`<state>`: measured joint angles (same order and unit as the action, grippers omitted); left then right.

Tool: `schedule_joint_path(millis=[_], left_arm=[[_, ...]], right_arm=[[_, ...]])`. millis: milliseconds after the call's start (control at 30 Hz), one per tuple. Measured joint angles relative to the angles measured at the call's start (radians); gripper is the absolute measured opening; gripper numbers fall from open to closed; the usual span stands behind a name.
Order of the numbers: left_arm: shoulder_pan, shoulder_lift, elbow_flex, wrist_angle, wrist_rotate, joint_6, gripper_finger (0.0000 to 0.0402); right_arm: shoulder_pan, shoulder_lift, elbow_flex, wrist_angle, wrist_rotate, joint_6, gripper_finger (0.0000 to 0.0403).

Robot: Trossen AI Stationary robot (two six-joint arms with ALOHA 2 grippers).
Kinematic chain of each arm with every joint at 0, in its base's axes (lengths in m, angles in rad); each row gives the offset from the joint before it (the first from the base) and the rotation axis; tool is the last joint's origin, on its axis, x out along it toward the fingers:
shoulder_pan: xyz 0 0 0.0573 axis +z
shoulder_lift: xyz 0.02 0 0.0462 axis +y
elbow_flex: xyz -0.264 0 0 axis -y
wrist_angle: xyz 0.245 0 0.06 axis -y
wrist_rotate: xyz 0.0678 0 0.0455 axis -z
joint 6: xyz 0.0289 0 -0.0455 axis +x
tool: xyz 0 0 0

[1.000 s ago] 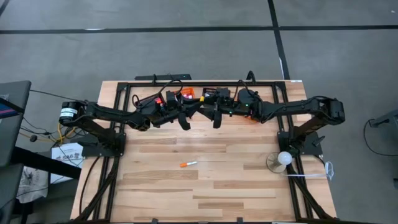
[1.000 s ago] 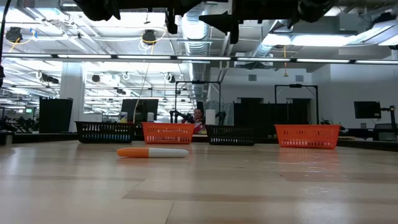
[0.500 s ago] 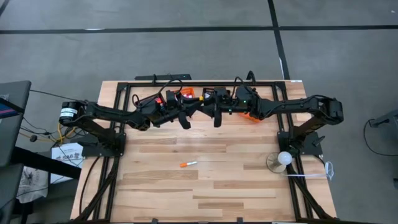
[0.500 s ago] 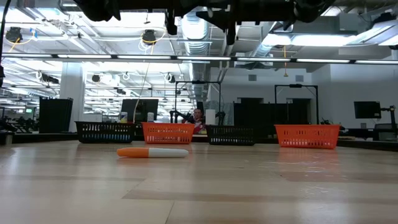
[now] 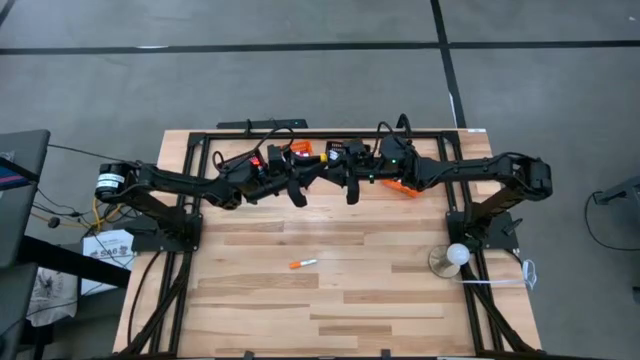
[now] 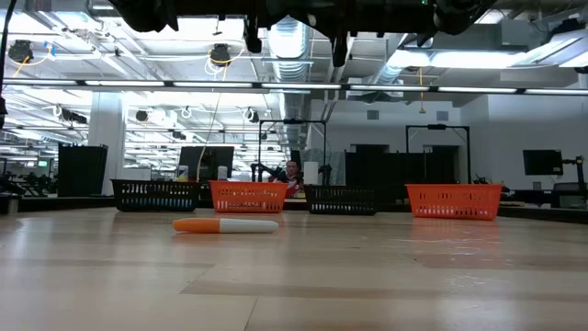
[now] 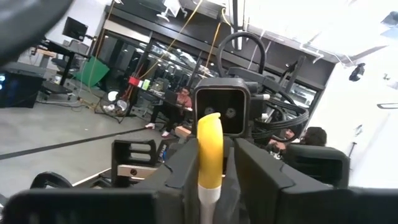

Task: Pick & Place Markers
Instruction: Put the yellow small highlighter pen into the left orange bin

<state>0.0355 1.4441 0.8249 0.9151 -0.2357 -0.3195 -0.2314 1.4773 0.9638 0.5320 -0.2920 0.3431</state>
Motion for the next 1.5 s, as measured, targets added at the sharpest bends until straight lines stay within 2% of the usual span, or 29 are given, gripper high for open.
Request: schedule_joint_path(millis=[333, 533, 667, 833, 967, 1100, 1233, 1500], left_arm=[[-0.001, -0.010, 0.001, 0.001, 0.063, 0.002, 0.0202], [-0.003, -0.065, -0.017, -0.020, 0.076, 0.024, 0.0239], [-0.003, -0.141, -0.068, -0.031, 0.059, 0.057, 0.0246], [-0.002, -0.217, -0.148, -0.068, 0.026, 0.050, 0.0239], [-0.002, -0.235, -0.205, -0.071, 0.022, 0.014, 0.0232], [-0.002, -0.234, -0.243, -0.071, 0.021, -0.032, 0.0228], [-0.002, -0.234, -0.277, -0.071, 0.020, -0.085, 0.0226], [-0.032, -0.233, -0.296, -0.070, 0.019, -0.129, 0.0226]], right_arm=[[-0.028, -0.053, 0.000, -0.061, 0.032, -0.014, 0.0020], [-0.072, -0.149, 0.000, -0.204, 0.095, -0.060, 0.0020], [-0.108, -0.240, 0.000, -0.397, 0.151, -0.107, 0.0020], [-0.151, -0.348, 0.000, -0.744, 0.281, -0.158, 0.0020], [-0.175, -0.382, 0.000, -1.001, 0.385, -0.160, 0.0020], [-0.185, -0.348, 0.000, -1.208, 0.488, -0.152, 0.0020], [-0.198, -0.262, 0.000, -1.351, 0.555, -0.153, 0.0026], [-0.245, -0.061, -0.001, -1.492, 0.573, -0.165, 0.0023]])
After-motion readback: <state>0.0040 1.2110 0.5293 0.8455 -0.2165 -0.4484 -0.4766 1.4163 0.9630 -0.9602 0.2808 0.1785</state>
